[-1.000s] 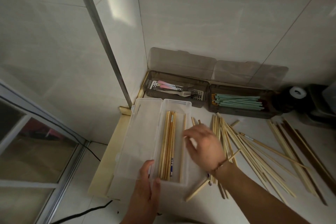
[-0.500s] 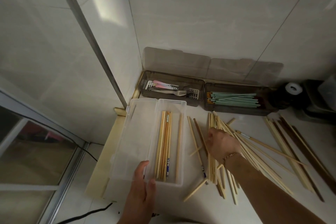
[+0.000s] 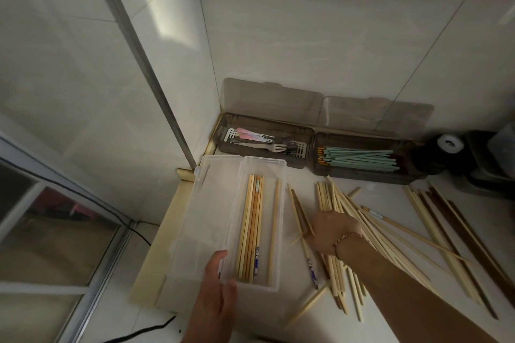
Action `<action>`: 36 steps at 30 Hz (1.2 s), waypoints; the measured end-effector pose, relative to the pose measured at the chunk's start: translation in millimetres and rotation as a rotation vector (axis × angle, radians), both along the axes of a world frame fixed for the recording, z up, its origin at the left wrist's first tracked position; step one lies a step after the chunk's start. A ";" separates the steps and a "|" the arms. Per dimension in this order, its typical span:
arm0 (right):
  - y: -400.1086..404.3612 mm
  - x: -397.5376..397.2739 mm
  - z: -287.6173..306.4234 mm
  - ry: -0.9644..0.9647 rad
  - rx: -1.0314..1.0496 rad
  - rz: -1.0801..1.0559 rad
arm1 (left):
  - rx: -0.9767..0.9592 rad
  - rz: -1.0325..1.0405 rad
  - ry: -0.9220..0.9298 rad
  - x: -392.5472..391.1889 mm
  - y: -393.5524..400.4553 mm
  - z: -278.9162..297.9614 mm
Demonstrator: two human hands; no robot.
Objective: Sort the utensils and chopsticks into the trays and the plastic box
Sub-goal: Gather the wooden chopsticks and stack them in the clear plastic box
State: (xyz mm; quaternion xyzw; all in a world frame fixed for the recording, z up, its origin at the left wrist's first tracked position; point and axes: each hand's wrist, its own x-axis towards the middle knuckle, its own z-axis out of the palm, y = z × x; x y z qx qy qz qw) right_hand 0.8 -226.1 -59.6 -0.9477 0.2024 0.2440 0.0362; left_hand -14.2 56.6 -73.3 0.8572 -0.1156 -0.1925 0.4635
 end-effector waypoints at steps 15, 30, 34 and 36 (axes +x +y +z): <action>-25.0 11.5 79.8 -0.574 0.612 -0.371 | -0.016 -0.028 0.053 3.8 3.9 -6.6; 100.7 58.4 54.1 -0.343 0.373 0.127 | -0.026 0.032 -0.012 1.4 4.1 -4.4; 104.3 67.1 44.3 -0.139 0.224 0.127 | -0.032 0.052 -0.013 1.0 1.1 -3.2; 104.0 72.1 40.1 -0.085 0.185 0.157 | -0.042 0.059 -0.011 0.1 0.3 -4.6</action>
